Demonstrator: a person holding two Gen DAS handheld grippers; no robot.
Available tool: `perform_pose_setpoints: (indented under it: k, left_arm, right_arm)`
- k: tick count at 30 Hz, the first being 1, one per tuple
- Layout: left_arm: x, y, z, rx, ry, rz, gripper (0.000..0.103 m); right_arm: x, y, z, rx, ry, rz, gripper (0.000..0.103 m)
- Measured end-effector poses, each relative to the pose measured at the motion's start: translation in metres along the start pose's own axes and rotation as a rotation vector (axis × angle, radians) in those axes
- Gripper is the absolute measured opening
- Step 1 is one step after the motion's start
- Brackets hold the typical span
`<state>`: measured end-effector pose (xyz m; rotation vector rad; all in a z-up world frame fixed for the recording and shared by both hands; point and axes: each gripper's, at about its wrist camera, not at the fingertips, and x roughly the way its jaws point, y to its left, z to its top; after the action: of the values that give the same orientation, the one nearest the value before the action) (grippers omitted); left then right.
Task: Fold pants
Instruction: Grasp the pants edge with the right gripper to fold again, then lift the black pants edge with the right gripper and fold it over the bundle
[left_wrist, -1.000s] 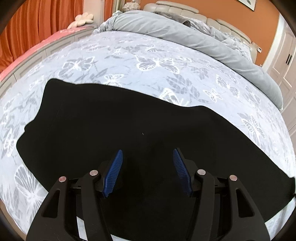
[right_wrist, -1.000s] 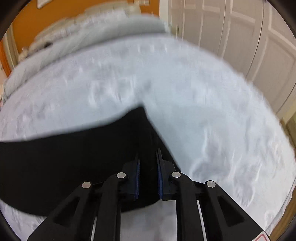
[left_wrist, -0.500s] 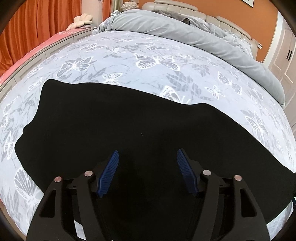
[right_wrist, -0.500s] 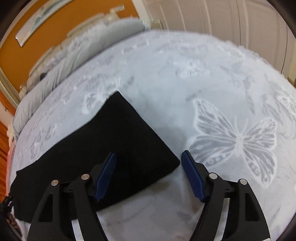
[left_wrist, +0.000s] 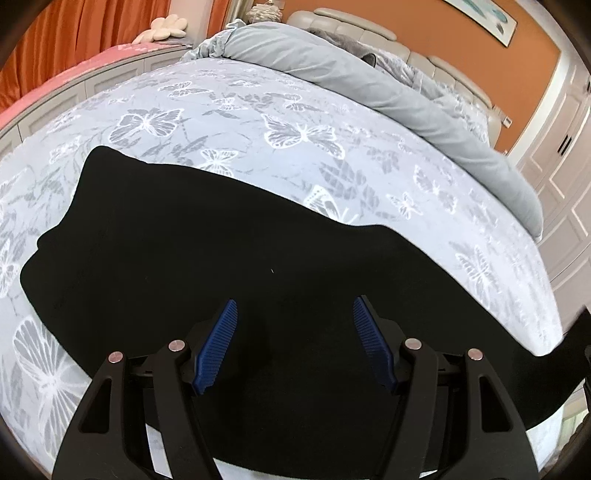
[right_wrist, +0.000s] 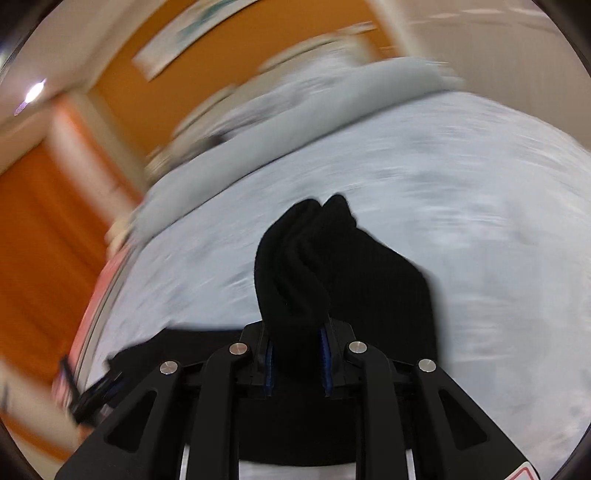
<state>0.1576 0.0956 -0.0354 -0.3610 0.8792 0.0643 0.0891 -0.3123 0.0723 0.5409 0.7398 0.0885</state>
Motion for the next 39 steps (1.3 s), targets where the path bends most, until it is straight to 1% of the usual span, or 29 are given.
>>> perform_pose_setpoints:
  k: [2, 3, 5, 6, 7, 8, 10, 11, 13, 14, 15, 19, 20, 21, 23, 25, 27, 29, 30, 31, 32, 33, 34, 35, 36, 37, 38, 39]
  left_arm:
    - [-0.003, 0.002, 0.000, -0.011, 0.000, -0.009, 0.065]
    - [-0.005, 0.003, 0.001, -0.022, 0.003, -0.029, 0.065]
    - [-0.009, 0.005, 0.001, -0.038, 0.007, -0.060, 0.065]
    - [-0.011, 0.005, 0.000, -0.042, 0.008, -0.074, 0.065]
    - [-0.012, 0.005, 0.000, -0.041, 0.009, -0.079, 0.065]
    - [-0.013, 0.004, 0.000, -0.039, 0.011, -0.087, 0.065]
    - [-0.016, 0.003, -0.001, -0.030, 0.012, -0.089, 0.065]
    - [-0.017, 0.002, -0.001, -0.021, 0.010, -0.079, 0.065]
    - [-0.021, 0.000, -0.001, 0.004, 0.004, -0.058, 0.066]
    - [-0.022, 0.000, -0.001, 0.008, 0.003, -0.055, 0.068]
    - [-0.023, 0.000, -0.001, 0.005, 0.003, -0.057, 0.073]
    - [-0.029, 0.009, 0.000, -0.028, -0.001, -0.061, 0.074]
    - [-0.030, 0.012, 0.000, -0.036, 0.004, -0.051, 0.077]
    - [-0.032, 0.016, 0.000, -0.046, 0.015, -0.043, 0.083]
    - [-0.038, 0.028, 0.001, -0.066, 0.031, -0.033, 0.084]
    - [-0.048, 0.051, 0.003, -0.093, 0.040, -0.024, 0.088]
    - [-0.058, 0.082, 0.008, -0.121, 0.022, -0.033, 0.091]
    - [-0.065, 0.116, 0.008, -0.146, 0.006, -0.001, 0.091]
    - [-0.066, 0.138, 0.005, -0.161, -0.001, 0.022, 0.091]
    - [-0.065, 0.153, 0.002, -0.171, 0.006, 0.046, 0.091]
    - [-0.063, 0.169, -0.002, -0.179, 0.021, 0.067, 0.091]
    - [-0.058, 0.191, -0.009, -0.202, 0.048, 0.080, 0.091]
    - [-0.054, 0.204, -0.013, -0.228, 0.071, 0.073, 0.091]
    - [-0.049, 0.219, -0.019, -0.273, 0.099, 0.047, 0.089]
    - [-0.044, 0.229, -0.022, -0.312, 0.117, 0.014, 0.084]
    - [-0.038, 0.239, -0.023, -0.354, 0.125, -0.031, 0.084]
    - [-0.037, 0.241, -0.021, -0.356, 0.105, -0.044, 0.080]
    - [-0.035, 0.240, -0.015, -0.343, 0.094, -0.057, 0.061]
  right_arm:
    - [0.021, 0.048, -0.012, -0.067, 0.062, 0.057, 0.018]
    - [0.037, 0.076, -0.022, -0.111, 0.100, 0.084, 0.018]
    - [0.065, 0.117, -0.044, -0.181, 0.159, 0.106, 0.018]
    - [0.086, 0.140, -0.060, -0.216, 0.207, 0.124, 0.018]
    - [0.096, 0.151, -0.071, -0.229, 0.230, 0.130, 0.018]
    - [0.115, 0.166, -0.087, -0.257, 0.271, 0.119, 0.018]
    - [0.140, 0.183, -0.111, -0.323, 0.324, 0.062, 0.018]
    - [0.152, 0.187, -0.119, -0.352, 0.345, 0.029, 0.018]
    - [0.161, 0.187, -0.129, -0.374, 0.366, -0.011, 0.018]
    - [0.164, 0.185, -0.132, -0.368, 0.366, -0.018, 0.018]
    - [0.165, 0.182, -0.133, -0.361, 0.364, -0.022, 0.018]
    - [0.164, 0.179, -0.137, -0.340, 0.351, -0.022, 0.022]
    - [0.164, 0.179, -0.137, -0.339, 0.341, -0.026, 0.022]
    - [0.158, 0.180, -0.143, -0.340, 0.333, -0.031, 0.024]
    - [0.154, 0.184, -0.148, -0.346, 0.320, -0.039, 0.029]
    - [0.153, 0.190, -0.151, -0.365, 0.315, -0.042, 0.039]
    - [0.153, 0.195, -0.154, -0.380, 0.315, -0.052, 0.043]
    - [0.155, 0.200, -0.155, -0.392, 0.315, -0.074, 0.046]
    - [0.157, 0.201, -0.155, -0.391, 0.316, -0.077, 0.050]
    - [0.157, 0.202, -0.155, -0.385, 0.315, -0.076, 0.053]
    - [0.157, 0.203, -0.155, -0.381, 0.313, -0.073, 0.054]
    - [0.157, 0.205, -0.155, -0.384, 0.310, -0.077, 0.054]
    - [0.158, 0.206, -0.156, -0.397, 0.306, -0.084, 0.054]
    - [0.159, 0.208, -0.157, -0.414, 0.303, -0.092, 0.054]
    - [0.161, 0.211, -0.158, -0.433, 0.302, -0.105, 0.054]
    - [0.162, 0.212, -0.159, -0.439, 0.302, -0.113, 0.054]
    - [0.164, 0.213, -0.160, -0.441, 0.301, -0.120, 0.054]
    - [0.165, 0.213, -0.160, -0.438, 0.299, -0.125, 0.056]
